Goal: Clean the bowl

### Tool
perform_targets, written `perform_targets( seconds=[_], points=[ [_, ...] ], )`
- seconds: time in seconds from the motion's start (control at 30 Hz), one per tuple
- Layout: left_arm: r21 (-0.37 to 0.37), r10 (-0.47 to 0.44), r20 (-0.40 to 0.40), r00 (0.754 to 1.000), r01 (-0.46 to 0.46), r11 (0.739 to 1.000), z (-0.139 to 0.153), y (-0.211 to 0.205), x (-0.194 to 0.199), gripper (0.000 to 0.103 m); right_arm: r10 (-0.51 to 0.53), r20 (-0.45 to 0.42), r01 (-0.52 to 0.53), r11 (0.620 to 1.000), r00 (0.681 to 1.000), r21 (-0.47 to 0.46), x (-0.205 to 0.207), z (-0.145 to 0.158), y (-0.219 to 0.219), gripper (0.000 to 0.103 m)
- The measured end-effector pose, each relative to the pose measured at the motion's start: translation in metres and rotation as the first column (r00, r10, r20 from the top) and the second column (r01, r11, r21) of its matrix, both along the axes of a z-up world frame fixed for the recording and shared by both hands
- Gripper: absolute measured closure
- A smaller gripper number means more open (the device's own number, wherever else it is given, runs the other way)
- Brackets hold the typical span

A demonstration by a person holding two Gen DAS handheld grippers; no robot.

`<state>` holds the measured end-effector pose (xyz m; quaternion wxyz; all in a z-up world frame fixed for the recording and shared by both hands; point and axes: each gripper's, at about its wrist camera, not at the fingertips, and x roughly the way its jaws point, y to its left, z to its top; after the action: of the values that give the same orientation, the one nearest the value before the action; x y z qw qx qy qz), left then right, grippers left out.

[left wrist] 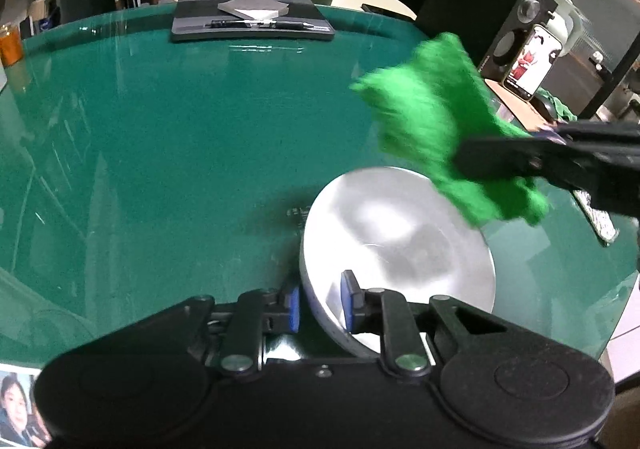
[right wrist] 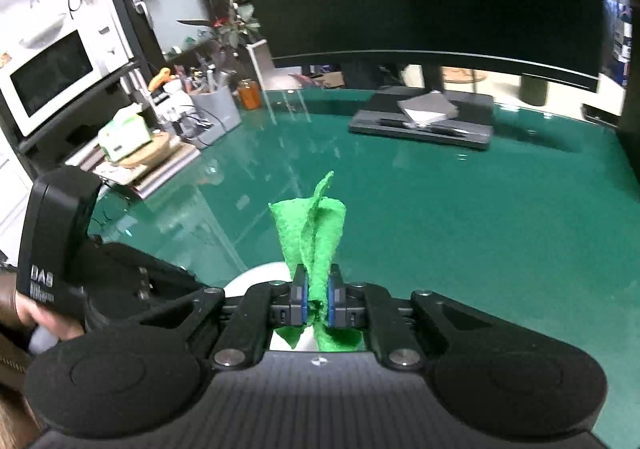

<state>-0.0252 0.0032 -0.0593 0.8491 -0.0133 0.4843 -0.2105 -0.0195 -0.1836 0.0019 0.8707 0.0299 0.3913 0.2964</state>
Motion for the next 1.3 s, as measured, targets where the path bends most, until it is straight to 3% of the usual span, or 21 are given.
perform_targets(
  seconds=[0.1,0.17,0.2,0.23,0.3,0.43,0.47,0.5,0.53,0.57,0.6,0.63,0.87,1.17,1.3],
  points=[
    [-0.006,0.009,0.007,1.000,-0.009,1.000,0.002,0.003,-0.003,0.082,0.045,-0.029,-0.046,0.999,0.999,-0.013,0.005,-0.013,0.015,0.093],
    [-0.006,0.010,0.007,1.000,-0.010,1.000,0.002,0.003,-0.003,0.082,0.069,-0.064,-0.072,0.996,0.996,-0.043,0.009,-0.025,0.023,0.081],
    [-0.003,0.009,0.008,1.000,-0.009,1.000,0.002,0.003,-0.003,0.083,0.088,-0.090,-0.096,0.992,0.992,-0.086,0.009,-0.034,0.028,0.066],
    [0.004,0.008,0.011,1.000,-0.008,1.000,0.001,0.002,-0.003,0.083,0.097,-0.088,-0.107,0.988,0.991,-0.108,0.007,-0.038,0.032,0.068],
    [0.016,0.007,0.015,1.000,-0.007,1.000,0.000,0.001,-0.002,0.082,0.103,-0.079,-0.112,0.986,0.992,-0.120,0.005,-0.036,0.034,0.063],
    [0.007,0.011,0.007,1.000,-0.011,1.000,-0.002,0.002,-0.001,0.081,0.115,0.006,-0.113,0.984,0.993,-0.140,-0.007,-0.012,0.033,0.033],
    [0.007,0.009,0.006,1.000,-0.009,1.000,-0.002,0.001,-0.001,0.081,0.116,0.044,-0.108,0.982,0.992,-0.155,-0.010,-0.005,0.033,0.031],
    [0.007,0.006,0.005,1.000,-0.006,1.000,-0.002,0.001,-0.001,0.081,0.116,0.093,-0.099,0.981,0.989,-0.168,-0.015,0.001,0.033,0.032],
    [0.006,0.004,0.006,1.000,-0.004,1.000,-0.003,0.001,-0.001,0.081,0.115,0.146,-0.088,0.980,0.983,-0.181,-0.020,0.007,0.033,0.043],
    [0.004,0.001,0.007,1.000,-0.001,1.000,-0.003,0.001,-0.001,0.081,0.127,0.173,-0.094,0.977,0.977,-0.190,-0.022,0.011,0.034,0.056],
    [0.003,0.000,0.008,1.000,0.000,1.000,-0.003,0.001,-0.001,0.081,0.137,0.168,-0.102,0.975,0.976,-0.198,-0.021,0.011,0.036,0.084],
    [0.003,-0.001,0.009,1.000,0.001,1.000,-0.003,0.001,-0.001,0.081,0.144,0.155,-0.110,0.972,0.977,-0.207,-0.019,0.011,0.037,0.088],
    [-0.011,0.008,0.014,1.000,-0.007,1.000,-0.005,0.002,-0.002,0.080,0.148,0.019,-0.140,0.963,0.989,-0.232,0.004,-0.020,0.059,0.087],
    [-0.032,0.011,0.020,1.000,-0.010,0.999,-0.006,0.004,-0.002,0.079,0.140,-0.021,-0.142,0.969,0.990,-0.200,0.012,-0.032,0.070,0.095],
    [-0.029,0.001,0.029,1.000,0.000,1.000,-0.006,0.003,-0.004,0.078,0.148,-0.036,-0.152,0.957,0.988,-0.248,0.013,-0.041,0.074,0.095]
  ],
)
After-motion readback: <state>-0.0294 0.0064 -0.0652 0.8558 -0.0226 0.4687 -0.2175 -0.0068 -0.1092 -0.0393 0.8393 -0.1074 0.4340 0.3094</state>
